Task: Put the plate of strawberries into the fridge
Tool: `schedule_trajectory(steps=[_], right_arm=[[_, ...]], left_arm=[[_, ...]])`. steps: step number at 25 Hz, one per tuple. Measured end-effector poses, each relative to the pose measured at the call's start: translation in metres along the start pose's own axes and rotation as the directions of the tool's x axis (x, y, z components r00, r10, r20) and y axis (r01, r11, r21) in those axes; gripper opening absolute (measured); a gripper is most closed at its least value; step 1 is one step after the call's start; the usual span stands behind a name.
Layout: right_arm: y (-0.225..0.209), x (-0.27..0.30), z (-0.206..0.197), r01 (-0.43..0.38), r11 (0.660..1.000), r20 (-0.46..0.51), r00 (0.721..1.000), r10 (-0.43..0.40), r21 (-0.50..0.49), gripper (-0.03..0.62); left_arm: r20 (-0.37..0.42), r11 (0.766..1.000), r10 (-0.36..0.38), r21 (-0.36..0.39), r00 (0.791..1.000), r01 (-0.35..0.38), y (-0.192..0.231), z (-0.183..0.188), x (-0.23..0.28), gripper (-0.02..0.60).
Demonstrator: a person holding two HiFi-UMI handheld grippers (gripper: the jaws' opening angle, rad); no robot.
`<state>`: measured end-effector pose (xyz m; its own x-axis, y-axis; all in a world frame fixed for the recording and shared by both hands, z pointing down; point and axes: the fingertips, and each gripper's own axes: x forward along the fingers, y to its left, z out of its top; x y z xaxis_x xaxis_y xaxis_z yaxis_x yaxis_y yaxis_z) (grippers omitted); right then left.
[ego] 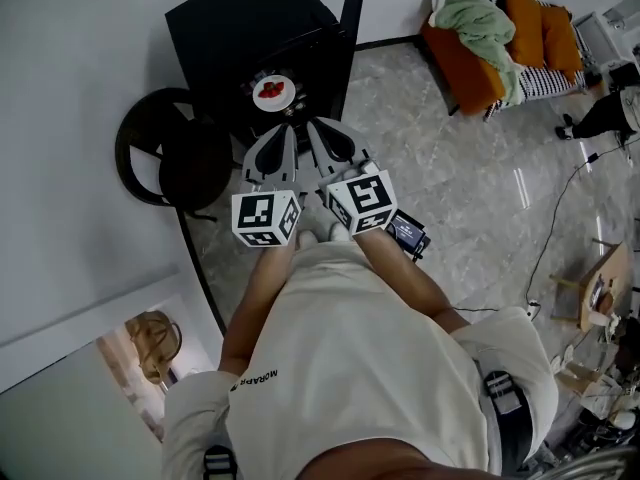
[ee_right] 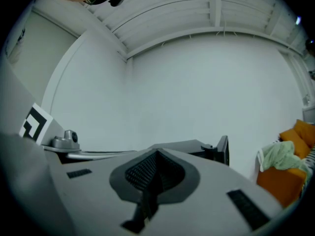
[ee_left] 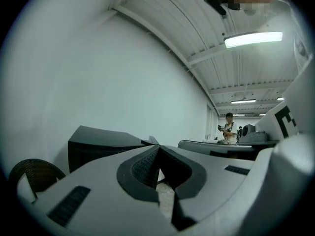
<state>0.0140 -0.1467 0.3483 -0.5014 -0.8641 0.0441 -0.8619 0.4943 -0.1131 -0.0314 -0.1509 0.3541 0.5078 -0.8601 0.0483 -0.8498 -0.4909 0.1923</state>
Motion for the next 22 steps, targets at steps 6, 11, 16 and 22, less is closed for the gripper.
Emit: schedule_trajectory(steps=[6,11,16,22], right_arm=[[0.004,0.002,0.008,-0.02,1.0,0.023,1.0,0.02,-0.018,0.012],[0.002,0.007,0.009,-0.033,0.999,0.019,0.999,0.033,-0.027,0.011],[0.001,0.006,0.012,-0.027,0.999,0.03,0.999,0.028,-0.034,0.011],[0.001,0.004,0.013,-0.019,0.999,0.037,0.999,0.02,-0.04,0.011]], left_arm=[[0.012,0.999,0.015,0.032,1.0,-0.015,0.002,0.007,0.004,0.0],[0.029,0.998,0.013,0.062,1.0,-0.015,0.001,0.013,0.01,0.001],[0.029,0.998,0.013,0.061,0.999,-0.015,0.001,0.011,0.008,0.0],[0.037,0.998,0.01,0.061,0.999,-0.012,-0.001,0.013,0.008,0.0]])
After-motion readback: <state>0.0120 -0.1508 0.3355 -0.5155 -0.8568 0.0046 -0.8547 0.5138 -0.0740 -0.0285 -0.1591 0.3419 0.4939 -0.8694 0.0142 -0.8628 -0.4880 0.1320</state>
